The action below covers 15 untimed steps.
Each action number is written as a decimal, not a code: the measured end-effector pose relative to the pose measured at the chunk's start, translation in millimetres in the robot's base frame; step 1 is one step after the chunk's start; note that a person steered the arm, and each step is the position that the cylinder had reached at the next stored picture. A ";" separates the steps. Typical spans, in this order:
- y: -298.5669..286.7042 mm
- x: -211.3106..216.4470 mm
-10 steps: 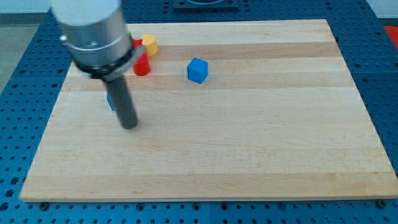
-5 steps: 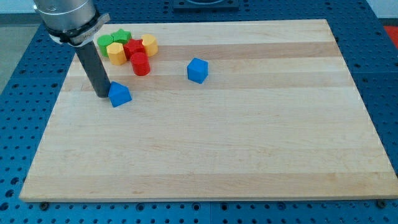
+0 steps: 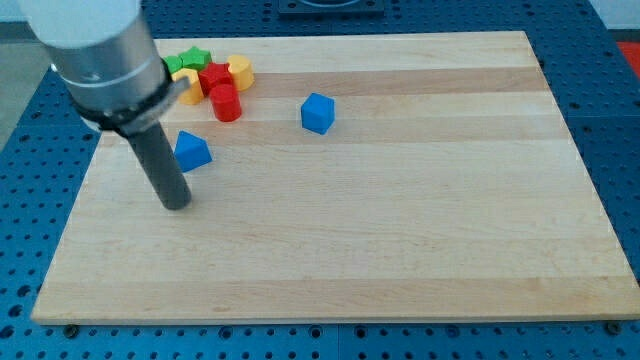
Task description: Slide the blue triangle to the left of the red circle
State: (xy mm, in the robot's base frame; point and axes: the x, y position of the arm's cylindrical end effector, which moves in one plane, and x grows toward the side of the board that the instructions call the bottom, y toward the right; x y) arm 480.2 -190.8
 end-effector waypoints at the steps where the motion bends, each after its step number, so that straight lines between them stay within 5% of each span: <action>1: -24.5 -44.9; 2: -25.2 -55.7; 4: -14.4 21.4; 8: -7.2 -43.2; 9: -7.2 -32.0; 10: -5.6 22.3; 13: 18.4 -23.9; 15: 15.2 -94.1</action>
State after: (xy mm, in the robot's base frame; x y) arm 386.1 -175.6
